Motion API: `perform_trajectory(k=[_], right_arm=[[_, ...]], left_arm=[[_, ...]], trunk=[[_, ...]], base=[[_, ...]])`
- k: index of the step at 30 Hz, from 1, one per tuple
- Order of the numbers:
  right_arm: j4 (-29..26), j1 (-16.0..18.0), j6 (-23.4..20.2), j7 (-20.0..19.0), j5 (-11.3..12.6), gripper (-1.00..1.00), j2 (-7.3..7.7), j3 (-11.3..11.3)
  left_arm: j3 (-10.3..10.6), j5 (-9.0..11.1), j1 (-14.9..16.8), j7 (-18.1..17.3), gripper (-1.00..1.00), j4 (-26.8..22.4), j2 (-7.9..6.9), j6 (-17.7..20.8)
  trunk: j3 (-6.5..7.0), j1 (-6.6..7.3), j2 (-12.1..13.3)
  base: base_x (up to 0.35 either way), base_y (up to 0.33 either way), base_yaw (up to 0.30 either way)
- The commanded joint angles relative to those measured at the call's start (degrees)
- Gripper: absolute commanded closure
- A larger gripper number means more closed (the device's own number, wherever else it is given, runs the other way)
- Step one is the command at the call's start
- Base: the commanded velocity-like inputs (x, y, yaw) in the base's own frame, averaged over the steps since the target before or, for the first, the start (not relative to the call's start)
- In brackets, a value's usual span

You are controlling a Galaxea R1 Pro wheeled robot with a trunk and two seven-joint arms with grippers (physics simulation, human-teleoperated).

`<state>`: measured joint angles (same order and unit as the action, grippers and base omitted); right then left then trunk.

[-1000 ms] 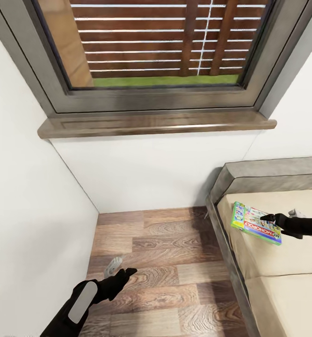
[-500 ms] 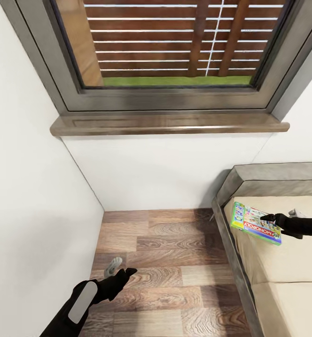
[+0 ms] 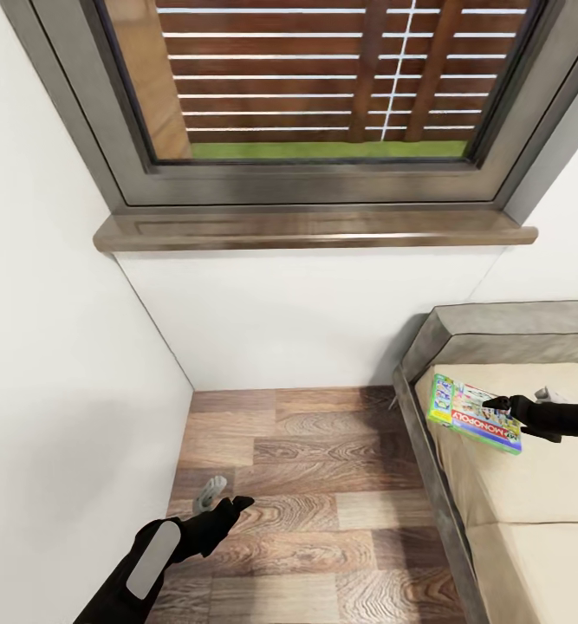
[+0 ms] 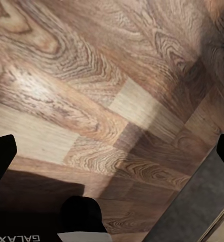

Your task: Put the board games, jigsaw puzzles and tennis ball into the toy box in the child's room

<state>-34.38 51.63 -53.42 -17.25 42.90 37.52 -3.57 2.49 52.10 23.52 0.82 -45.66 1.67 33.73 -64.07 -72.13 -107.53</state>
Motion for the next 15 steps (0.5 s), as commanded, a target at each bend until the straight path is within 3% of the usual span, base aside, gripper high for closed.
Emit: perform_trajectory(k=[1,15], right_arm=[[0.01,0.05,-0.02,-0.60,-0.46,-1.00,0.06,-0.21],[0.01,0.05,0.00,-0.60,-0.52,-1.00,0.12,-0.21]], left_arm=[[-0.01,0.18,0.02,0.09,-1.00,-0.04,0.00,0.20],[-0.03,0.19,0.03,0.06,-1.00,-0.04,0.00,0.20]], trunk=[[-0.04,0.01,-0.02],[-0.04,0.01,-0.02]], base=[[0.000,0.000,0.054],[0.000,0.000,0.053]])
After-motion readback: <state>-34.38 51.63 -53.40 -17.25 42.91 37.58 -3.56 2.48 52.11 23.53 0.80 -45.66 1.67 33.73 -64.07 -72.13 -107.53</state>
